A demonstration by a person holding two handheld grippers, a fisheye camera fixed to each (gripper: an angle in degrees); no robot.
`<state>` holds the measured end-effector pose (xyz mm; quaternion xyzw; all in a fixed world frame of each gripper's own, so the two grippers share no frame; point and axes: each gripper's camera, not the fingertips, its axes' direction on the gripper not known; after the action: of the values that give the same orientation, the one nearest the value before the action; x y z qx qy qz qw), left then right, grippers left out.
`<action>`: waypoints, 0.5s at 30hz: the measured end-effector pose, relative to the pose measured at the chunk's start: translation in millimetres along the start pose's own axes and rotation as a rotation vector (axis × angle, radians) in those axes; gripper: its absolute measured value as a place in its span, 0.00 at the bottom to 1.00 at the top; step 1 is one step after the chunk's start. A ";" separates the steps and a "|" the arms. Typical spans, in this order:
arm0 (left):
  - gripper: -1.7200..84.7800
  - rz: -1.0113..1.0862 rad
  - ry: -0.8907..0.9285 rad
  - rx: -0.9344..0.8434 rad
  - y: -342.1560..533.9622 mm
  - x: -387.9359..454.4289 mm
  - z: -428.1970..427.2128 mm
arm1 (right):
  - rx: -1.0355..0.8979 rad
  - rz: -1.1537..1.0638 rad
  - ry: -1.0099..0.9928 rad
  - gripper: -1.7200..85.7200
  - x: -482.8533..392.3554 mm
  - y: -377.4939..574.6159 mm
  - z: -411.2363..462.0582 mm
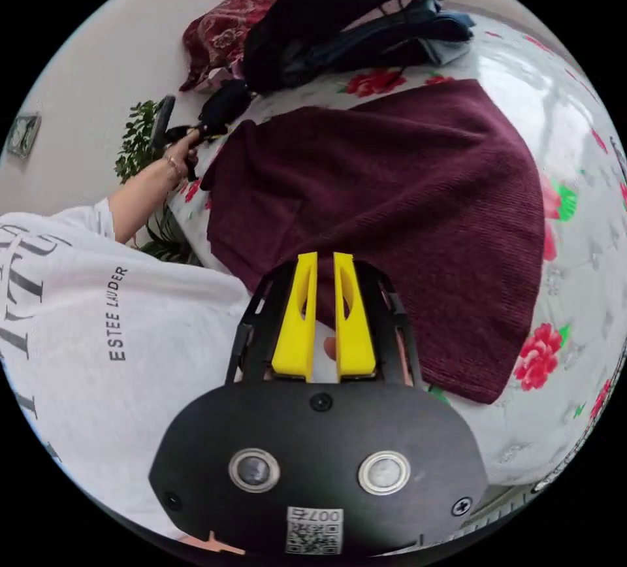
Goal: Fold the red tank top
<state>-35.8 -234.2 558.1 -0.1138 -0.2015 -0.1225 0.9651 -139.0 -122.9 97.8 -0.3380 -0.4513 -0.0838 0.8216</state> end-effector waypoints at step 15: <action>0.15 0.019 0.315 -0.232 197.1 -11.7 21.9 | 0.018 0.424 0.372 0.07 134.7 62.5 -57.2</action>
<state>1.5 -40.0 539.2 -0.2056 -0.0316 -0.1522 0.9662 5.8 -89.1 154.5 -0.3965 -0.2127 0.0336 0.8924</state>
